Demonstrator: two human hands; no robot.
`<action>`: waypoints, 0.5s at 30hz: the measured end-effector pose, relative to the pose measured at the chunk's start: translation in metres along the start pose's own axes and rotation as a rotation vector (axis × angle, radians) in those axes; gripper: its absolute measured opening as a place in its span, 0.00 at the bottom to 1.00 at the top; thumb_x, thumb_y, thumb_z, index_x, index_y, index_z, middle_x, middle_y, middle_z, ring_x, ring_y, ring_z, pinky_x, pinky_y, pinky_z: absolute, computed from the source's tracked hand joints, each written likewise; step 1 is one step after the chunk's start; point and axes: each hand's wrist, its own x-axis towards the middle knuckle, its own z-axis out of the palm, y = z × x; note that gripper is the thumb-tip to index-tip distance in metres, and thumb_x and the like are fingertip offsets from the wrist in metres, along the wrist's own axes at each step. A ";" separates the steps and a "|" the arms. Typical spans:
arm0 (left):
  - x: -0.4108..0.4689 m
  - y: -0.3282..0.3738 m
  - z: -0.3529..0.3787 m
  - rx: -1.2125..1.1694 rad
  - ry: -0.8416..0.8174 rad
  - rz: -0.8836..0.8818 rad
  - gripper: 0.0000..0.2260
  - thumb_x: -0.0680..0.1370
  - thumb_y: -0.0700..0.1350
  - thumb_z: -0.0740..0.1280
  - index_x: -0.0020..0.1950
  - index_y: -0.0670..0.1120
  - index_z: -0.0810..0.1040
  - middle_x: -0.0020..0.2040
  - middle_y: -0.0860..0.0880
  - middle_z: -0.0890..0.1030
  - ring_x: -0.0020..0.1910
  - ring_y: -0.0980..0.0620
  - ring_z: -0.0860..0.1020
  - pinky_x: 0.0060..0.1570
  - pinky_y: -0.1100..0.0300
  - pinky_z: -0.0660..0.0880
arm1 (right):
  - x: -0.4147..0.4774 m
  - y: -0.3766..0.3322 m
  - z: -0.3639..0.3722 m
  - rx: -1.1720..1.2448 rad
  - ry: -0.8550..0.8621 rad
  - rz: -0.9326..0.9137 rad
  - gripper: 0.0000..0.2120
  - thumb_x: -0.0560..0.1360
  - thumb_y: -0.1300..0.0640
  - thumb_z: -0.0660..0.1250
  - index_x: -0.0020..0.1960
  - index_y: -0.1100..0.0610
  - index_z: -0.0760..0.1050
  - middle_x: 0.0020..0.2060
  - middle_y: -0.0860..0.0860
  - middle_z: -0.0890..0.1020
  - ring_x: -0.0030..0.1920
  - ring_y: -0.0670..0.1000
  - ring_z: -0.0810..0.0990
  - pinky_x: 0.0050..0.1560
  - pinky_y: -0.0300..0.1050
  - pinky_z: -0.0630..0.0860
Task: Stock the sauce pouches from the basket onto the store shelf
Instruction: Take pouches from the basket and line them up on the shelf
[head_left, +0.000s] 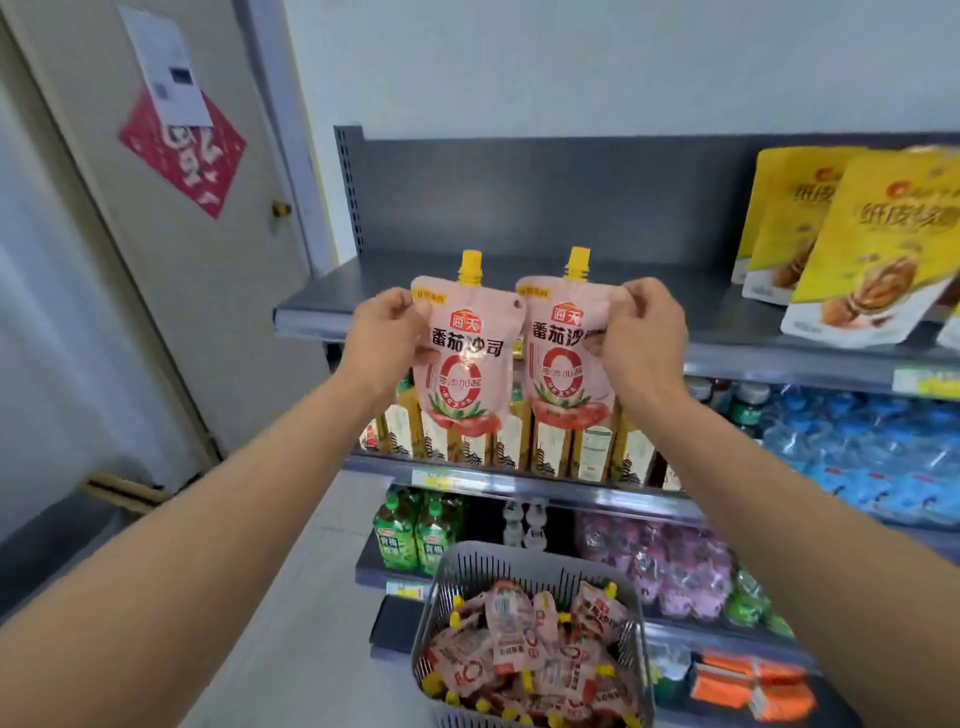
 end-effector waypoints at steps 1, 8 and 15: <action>0.009 0.007 -0.004 -0.003 0.032 0.016 0.09 0.81 0.41 0.58 0.42 0.44 0.73 0.40 0.49 0.81 0.40 0.53 0.79 0.38 0.61 0.79 | 0.005 -0.007 0.003 0.013 0.007 -0.017 0.12 0.78 0.57 0.54 0.37 0.48 0.66 0.37 0.46 0.76 0.47 0.57 0.80 0.47 0.61 0.79; 0.079 0.027 -0.035 -0.041 0.183 0.059 0.11 0.81 0.42 0.57 0.40 0.48 0.72 0.41 0.50 0.79 0.41 0.52 0.79 0.40 0.59 0.79 | 0.051 -0.047 0.052 0.107 0.012 -0.082 0.13 0.79 0.58 0.54 0.37 0.49 0.65 0.45 0.56 0.81 0.45 0.58 0.82 0.46 0.58 0.81; 0.170 0.011 -0.071 -0.039 0.177 0.049 0.11 0.81 0.41 0.58 0.39 0.46 0.71 0.39 0.49 0.79 0.39 0.52 0.77 0.40 0.58 0.79 | 0.103 -0.058 0.140 0.170 -0.005 -0.037 0.11 0.80 0.59 0.54 0.39 0.51 0.67 0.47 0.57 0.80 0.46 0.57 0.83 0.43 0.52 0.82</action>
